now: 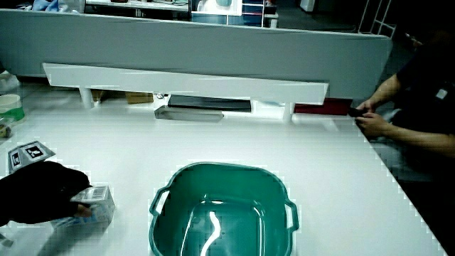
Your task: Pick milk from desk
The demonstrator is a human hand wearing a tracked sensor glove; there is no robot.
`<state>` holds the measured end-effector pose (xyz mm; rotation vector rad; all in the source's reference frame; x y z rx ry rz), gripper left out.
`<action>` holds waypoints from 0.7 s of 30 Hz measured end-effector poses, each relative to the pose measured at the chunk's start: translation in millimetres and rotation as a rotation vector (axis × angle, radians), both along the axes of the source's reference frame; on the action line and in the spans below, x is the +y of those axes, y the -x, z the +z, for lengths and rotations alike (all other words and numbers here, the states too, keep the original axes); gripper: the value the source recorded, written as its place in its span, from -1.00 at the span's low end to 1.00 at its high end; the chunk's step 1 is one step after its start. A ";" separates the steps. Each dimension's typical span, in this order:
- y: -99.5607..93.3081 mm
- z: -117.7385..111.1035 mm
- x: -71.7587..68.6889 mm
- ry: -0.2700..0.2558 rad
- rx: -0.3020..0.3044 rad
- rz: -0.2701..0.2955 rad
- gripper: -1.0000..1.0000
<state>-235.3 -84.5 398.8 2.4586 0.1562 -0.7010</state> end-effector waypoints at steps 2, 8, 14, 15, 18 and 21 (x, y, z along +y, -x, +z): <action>-6.8 -10.8 -0.6 -0.025 0.009 0.015 1.00; -31.0 -37.5 -2.6 -0.026 0.023 -0.001 1.00; -53.2 -63.9 -8.0 -0.075 0.083 0.054 1.00; -56.3 -65.6 -8.9 -0.060 0.125 0.036 1.00; -70.2 -77.6 -10.0 0.016 0.099 -0.009 1.00; -85.1 -77.2 -14.1 -0.041 0.266 0.057 1.00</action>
